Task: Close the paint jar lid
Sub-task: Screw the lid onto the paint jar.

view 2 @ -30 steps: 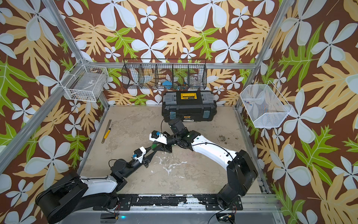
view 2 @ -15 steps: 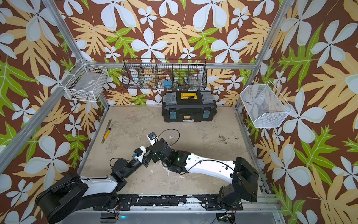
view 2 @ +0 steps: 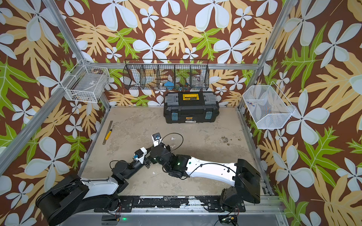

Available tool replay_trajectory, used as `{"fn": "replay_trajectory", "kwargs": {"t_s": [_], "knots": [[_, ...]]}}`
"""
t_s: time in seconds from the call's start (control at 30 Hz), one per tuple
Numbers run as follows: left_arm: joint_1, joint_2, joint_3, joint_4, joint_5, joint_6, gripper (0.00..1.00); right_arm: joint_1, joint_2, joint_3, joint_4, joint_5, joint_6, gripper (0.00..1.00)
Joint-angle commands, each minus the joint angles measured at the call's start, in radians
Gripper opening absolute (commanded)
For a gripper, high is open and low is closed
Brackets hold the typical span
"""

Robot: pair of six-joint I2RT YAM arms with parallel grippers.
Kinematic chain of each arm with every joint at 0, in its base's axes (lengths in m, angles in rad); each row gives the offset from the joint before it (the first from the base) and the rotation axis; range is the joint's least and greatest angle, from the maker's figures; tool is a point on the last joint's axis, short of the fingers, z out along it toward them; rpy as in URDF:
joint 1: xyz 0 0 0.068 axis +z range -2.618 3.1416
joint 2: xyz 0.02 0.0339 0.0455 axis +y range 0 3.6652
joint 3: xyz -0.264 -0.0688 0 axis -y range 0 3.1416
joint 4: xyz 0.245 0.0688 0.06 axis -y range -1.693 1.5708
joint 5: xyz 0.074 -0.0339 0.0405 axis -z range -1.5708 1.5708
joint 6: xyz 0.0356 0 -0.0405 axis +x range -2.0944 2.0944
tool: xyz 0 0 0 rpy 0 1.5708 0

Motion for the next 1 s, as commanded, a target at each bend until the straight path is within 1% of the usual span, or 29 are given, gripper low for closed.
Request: {"fn": "replay_trajectory", "kwargs": {"t_s": [0.0,0.07,0.1,0.13,0.2,0.23,0.37,0.5,0.53,0.57,0.63,0.7,0.8,0.87,0.97], "knots": [[-0.003,0.001,0.007,0.017,0.036,0.005,0.27,0.009,-0.014,0.005,0.078,-0.082,-0.007,0.00],[-0.003,0.000,0.005,0.017,0.036,0.004,0.23,0.009,-0.014,0.011,0.072,-0.099,-0.022,0.00],[-0.003,-0.001,0.006,0.017,0.037,0.005,0.22,0.009,-0.013,0.016,0.066,-0.111,-0.030,0.02],[-0.003,0.000,0.006,0.017,0.036,0.005,0.22,0.009,-0.011,0.021,0.059,-0.125,-0.042,0.07],[-0.003,0.000,0.006,0.017,0.035,0.006,0.21,0.009,-0.011,0.027,0.044,-0.150,-0.065,0.24],[-0.003,0.001,0.006,0.017,0.035,0.006,0.21,0.009,-0.012,0.034,0.031,-0.160,-0.087,0.29],[-0.004,-0.001,0.006,0.017,0.033,0.006,0.21,0.006,-0.030,0.046,-0.033,-0.169,-0.163,0.43],[-0.003,-0.002,0.004,0.017,0.032,0.006,0.22,-0.004,-0.062,0.054,-0.096,-0.198,-0.234,0.55],[-0.003,-0.002,0.004,0.017,0.032,0.006,0.22,-0.010,-0.075,0.051,-0.105,-0.215,-0.253,0.59],[-0.003,-0.002,0.004,0.018,0.031,0.006,0.22,-0.021,-0.091,0.048,-0.108,-0.245,-0.273,0.60],[-0.003,-0.002,0.004,0.017,0.032,0.006,0.21,-0.056,-0.126,0.035,-0.117,-0.343,-0.322,0.64],[-0.003,-0.002,0.003,0.017,0.031,0.006,0.21,-0.113,-0.174,0.017,-0.119,-0.463,-0.394,0.65],[-0.003,-0.004,0.004,0.018,0.035,0.006,0.21,-0.231,-0.244,-0.025,-0.082,-0.705,-0.509,0.69],[-0.003,-0.002,0.004,0.017,0.036,0.005,0.21,-0.290,-0.263,-0.034,-0.065,-0.887,-0.613,0.75],[-0.003,-0.003,0.003,0.018,0.035,0.006,0.21,-0.310,-0.240,-0.011,-0.124,-1.016,-0.780,0.83]]}}
